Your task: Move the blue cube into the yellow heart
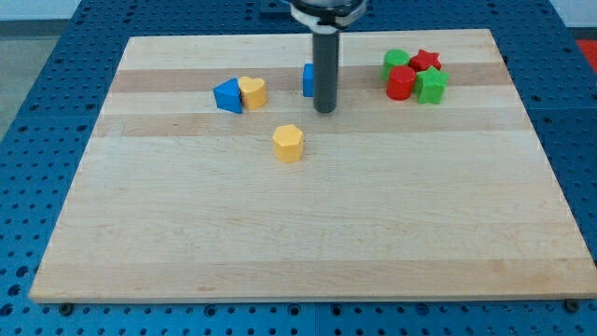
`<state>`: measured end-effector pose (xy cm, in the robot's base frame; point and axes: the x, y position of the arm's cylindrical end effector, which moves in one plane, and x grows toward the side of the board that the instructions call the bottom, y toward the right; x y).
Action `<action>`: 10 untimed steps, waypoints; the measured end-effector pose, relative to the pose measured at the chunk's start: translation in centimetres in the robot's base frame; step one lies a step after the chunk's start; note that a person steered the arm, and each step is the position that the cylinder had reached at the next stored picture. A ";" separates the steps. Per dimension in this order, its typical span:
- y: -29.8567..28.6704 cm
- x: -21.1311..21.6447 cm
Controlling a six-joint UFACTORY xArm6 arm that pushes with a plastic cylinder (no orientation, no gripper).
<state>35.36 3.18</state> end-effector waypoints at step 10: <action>-9.4 -3.8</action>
<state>31.52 -6.25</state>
